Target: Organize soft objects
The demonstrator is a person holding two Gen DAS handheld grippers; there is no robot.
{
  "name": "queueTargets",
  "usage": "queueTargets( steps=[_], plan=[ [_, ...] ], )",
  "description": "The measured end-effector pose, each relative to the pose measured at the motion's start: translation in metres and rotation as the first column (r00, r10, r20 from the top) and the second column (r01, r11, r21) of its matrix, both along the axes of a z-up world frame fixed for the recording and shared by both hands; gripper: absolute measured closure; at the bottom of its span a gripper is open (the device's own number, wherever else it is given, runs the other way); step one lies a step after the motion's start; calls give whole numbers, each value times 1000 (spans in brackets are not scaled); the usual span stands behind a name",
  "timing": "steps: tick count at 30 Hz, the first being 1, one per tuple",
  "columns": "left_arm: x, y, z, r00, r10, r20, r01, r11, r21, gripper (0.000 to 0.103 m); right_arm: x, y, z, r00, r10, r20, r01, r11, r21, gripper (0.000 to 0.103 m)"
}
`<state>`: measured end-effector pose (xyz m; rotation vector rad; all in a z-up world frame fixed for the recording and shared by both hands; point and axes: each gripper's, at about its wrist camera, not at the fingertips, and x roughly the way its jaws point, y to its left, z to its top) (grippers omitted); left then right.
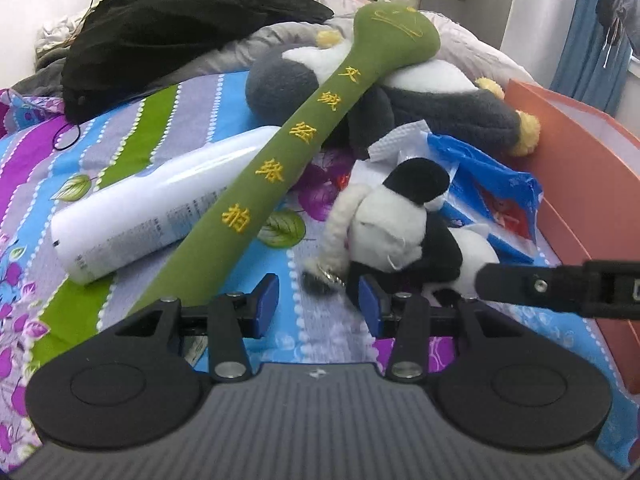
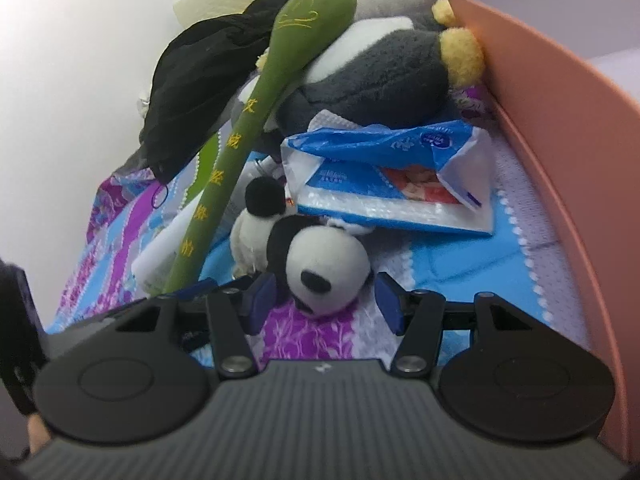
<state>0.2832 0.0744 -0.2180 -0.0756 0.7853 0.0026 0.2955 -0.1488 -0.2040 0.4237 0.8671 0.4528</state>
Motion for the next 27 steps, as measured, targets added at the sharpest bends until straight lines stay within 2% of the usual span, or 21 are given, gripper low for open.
queueTargets(
  steps=[5,13,18,21,27],
  plan=[
    [12,-1,-4,1000,-1,-3,1,1000,2,56,16,5,-11,999,9,-47,-7,999,50,43],
    [25,8,-9,999,36,-10,-36,996,-76,89,30,4,-17,997,3,-82,5,995,95,44],
    [31,11,-11,997,78,-9,-78,992,-94,91,26,1,-12,998,11,-63,-7,998,64,51],
    [31,11,-10,996,93,-14,-94,990,-105,94,22,0,-7,999,15,-51,-13,999,44,58],
    [24,9,-5,993,114,-36,-118,985,-128,95,11,-8,3,1000,5,-30,-5,1000,4,59]
  ],
)
